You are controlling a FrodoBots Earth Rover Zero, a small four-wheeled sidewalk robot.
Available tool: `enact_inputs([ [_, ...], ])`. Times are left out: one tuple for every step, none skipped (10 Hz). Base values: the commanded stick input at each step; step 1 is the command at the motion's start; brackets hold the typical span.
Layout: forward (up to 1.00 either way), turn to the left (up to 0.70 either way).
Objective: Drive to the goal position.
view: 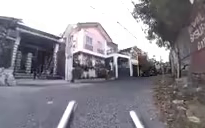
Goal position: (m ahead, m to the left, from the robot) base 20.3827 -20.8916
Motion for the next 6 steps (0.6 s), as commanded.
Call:
enact_inputs([
  [0.85,-0.34],
  [0.85,-0.34],
  [0.85,-0.34],
  [0.85,-0.34],
  [0.85,-0.34],
  [0.85,-0.34],
])
